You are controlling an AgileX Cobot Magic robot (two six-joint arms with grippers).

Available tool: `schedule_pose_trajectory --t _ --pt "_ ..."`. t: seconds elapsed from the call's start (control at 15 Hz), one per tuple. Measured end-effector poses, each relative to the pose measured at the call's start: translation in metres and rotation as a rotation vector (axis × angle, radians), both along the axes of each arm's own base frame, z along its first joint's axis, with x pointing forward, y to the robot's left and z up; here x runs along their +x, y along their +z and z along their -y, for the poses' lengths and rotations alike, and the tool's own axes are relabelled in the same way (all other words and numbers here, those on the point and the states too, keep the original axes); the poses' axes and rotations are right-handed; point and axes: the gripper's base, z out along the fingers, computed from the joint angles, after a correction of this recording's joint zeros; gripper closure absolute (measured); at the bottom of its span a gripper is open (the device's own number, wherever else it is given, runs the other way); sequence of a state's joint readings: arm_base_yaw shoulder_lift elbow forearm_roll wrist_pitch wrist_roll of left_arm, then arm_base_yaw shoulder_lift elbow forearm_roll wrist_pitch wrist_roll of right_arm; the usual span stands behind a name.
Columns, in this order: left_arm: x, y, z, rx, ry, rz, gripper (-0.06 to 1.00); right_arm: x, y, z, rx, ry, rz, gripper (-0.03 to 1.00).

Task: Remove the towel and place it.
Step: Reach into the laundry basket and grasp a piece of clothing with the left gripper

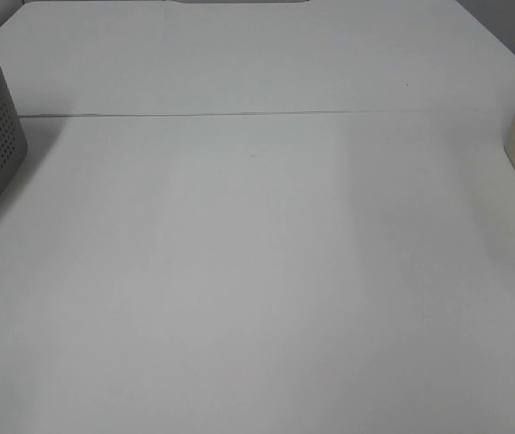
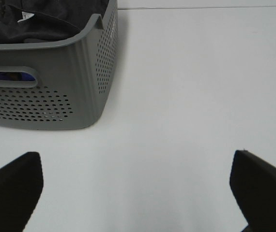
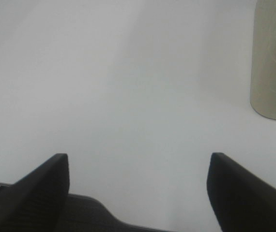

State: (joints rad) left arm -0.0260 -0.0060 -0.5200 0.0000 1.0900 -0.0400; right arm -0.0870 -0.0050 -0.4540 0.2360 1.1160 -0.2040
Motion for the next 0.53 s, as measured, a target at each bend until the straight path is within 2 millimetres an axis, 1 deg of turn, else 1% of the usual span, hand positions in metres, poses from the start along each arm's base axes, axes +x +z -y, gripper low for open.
schedule_pose_trajectory --t 0.53 --pt "0.0 0.0 0.0 0.04 -0.021 0.001 -0.05 0.0 0.0 0.0 0.0 0.0 0.0 0.21"
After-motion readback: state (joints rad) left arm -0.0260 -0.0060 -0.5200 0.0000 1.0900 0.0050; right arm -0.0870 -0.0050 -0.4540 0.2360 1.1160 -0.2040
